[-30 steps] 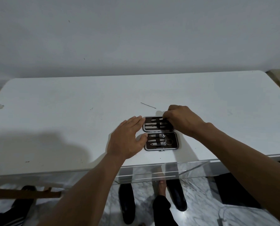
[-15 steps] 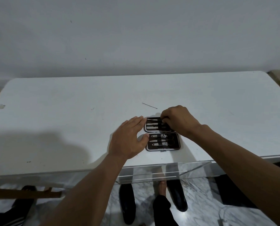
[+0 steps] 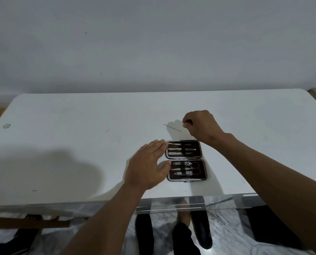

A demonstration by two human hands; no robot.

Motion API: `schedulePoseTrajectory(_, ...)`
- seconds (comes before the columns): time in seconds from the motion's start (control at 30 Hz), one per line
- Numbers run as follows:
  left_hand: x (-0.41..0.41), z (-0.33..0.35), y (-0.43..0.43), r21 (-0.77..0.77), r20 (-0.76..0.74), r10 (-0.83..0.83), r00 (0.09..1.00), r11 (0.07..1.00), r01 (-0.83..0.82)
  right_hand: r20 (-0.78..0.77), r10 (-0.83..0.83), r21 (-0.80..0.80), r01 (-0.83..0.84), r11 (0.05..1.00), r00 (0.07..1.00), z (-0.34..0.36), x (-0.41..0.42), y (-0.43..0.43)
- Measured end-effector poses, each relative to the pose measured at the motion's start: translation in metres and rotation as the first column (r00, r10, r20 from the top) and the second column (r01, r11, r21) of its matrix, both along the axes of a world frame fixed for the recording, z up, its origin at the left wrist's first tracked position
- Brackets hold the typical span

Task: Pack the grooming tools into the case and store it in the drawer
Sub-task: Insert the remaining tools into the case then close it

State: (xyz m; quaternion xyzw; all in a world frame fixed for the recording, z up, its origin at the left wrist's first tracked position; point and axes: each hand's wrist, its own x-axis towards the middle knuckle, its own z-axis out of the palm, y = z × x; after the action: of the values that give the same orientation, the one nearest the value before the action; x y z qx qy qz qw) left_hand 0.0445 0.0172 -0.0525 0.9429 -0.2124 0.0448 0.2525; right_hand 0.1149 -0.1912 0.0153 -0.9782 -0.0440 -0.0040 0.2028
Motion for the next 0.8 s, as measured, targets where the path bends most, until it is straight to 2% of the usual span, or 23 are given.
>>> schedulePoseTrajectory(0.2,0.001,-0.002,0.0,-0.01,0.002,0.009,1.0,1.0,-0.009,-0.104,-0.005,-0.028,0.002,1.0,0.995,-0.01,0.028,0.024)
schedulePoseTrajectory(0.43,0.002,-0.003,0.0,-0.018,0.005,0.009,1.0,1.0,-0.008,-0.194,0.005,-0.178,-0.04,0.983,0.981,-0.013,0.041,0.041)
schedulePoseTrajectory(0.8,0.002,-0.004,-0.002,-0.034,0.017,0.013,1.0,0.999,-0.012,-0.312,-0.014,-0.213,-0.056,0.975,0.95,-0.001,0.048,0.052)
